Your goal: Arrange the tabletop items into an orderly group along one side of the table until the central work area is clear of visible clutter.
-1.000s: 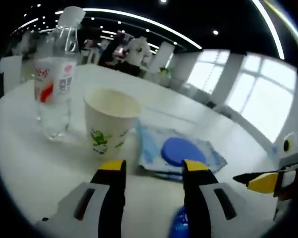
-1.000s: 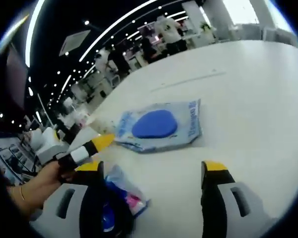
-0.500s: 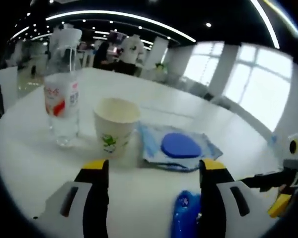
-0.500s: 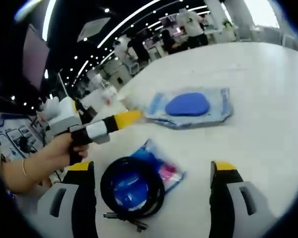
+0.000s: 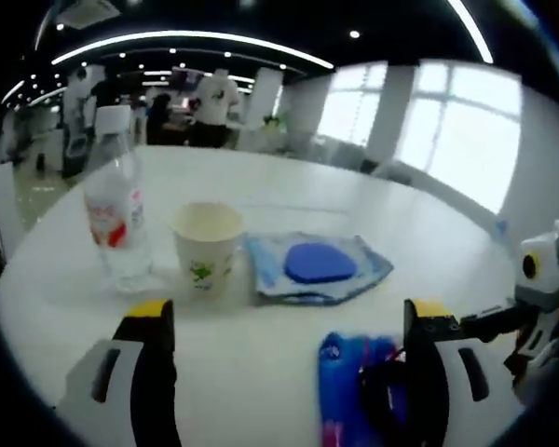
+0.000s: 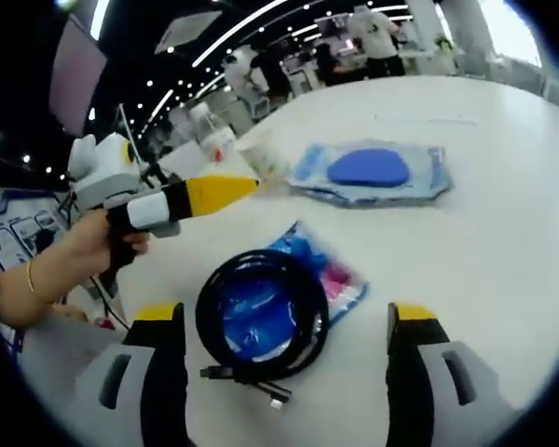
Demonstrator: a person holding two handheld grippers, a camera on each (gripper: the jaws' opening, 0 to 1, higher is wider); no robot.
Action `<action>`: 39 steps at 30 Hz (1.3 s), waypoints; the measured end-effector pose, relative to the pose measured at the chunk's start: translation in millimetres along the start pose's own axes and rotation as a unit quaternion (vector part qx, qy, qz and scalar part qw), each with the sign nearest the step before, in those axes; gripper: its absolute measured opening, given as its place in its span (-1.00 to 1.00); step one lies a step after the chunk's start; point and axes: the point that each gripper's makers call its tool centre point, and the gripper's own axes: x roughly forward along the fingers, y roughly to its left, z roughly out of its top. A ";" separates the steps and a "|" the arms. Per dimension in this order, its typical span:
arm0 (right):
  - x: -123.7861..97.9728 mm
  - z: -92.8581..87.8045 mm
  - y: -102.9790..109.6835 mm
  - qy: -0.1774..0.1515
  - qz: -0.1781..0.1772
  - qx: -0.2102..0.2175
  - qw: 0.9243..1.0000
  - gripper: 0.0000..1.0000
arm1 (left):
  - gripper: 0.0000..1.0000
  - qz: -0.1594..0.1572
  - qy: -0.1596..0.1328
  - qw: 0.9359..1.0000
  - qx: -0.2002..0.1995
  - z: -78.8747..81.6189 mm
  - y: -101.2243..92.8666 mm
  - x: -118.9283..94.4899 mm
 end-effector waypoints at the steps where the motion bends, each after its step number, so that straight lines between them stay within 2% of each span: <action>1: -0.1 -0.3 0.5 0.001 0.000 0.000 1.000 0.72 | 0.99 -0.001 -0.001 1.000 0.004 0.5 0.0 -0.4; 9: 0.0 -6.0 1.9 0.012 -0.008 -0.002 1.000 0.57 | 0.99 -0.010 0.003 1.000 0.026 6.7 -6.3 -18.8; 14: -0.2 -11.0 -1.3 0.021 -0.018 -0.008 1.000 0.40 | 0.99 -0.022 0.008 0.999 0.048 7.4 -14.4 -31.4; 22: 1.1 -14.6 -4.4 0.032 -0.030 -0.012 0.999 0.10 | 0.99 -0.045 0.011 0.998 0.053 12.0 -30.4 -52.8; 29: 2.8 -23.1 -8.0 0.059 -0.049 -0.027 0.997 -0.16 | 0.99 -0.068 0.017 0.996 0.053 13.5 -44.9 -71.3; 33: 2.9 -24.0 -11.3 0.066 -0.059 -0.021 0.996 -0.28 | 0.98 -0.071 0.013 0.996 0.048 13.8 -48.7 -79.5; 36: 3.8 -23.5 -14.0 0.071 -0.068 -0.017 0.995 -0.39 | 0.97 -0.065 0.014 0.996 0.060 12.1 -48.0 -84.1; 39: 5.9 -23.9 -16.1 0.076 -0.076 -0.006 0.994 -0.42 | 0.96 -0.058 0.016 0.996 0.072 9.5 -46.2 -86.7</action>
